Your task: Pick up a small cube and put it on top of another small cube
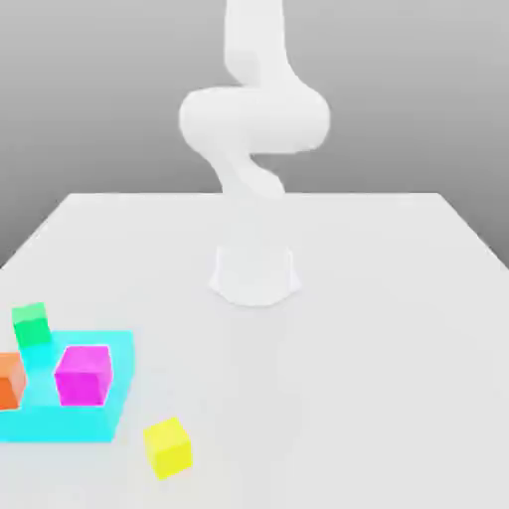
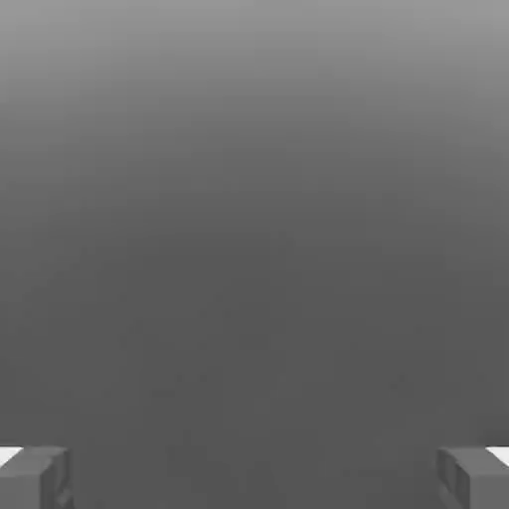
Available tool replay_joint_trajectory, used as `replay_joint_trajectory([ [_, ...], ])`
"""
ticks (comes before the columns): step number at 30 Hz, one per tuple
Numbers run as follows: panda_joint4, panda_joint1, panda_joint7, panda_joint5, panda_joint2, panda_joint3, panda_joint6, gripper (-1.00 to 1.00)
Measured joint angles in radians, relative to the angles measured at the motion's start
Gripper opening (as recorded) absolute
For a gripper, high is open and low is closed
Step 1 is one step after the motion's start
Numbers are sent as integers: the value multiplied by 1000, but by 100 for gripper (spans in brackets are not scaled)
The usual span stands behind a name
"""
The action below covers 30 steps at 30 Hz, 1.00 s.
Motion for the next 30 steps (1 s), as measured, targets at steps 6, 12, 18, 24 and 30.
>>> replay_joint_trajectory([
  [6,-69,51,-196,18,221,-101,109,0],
  [12,-135,85,-403,58,438,-188,216,0],
  [18,-201,80,-623,118,659,-237,320,0],
  [24,-264,28,-818,149,875,-231,427,0],
  [30,-232,-75,-927,258,1088,-111,584,-100],
])
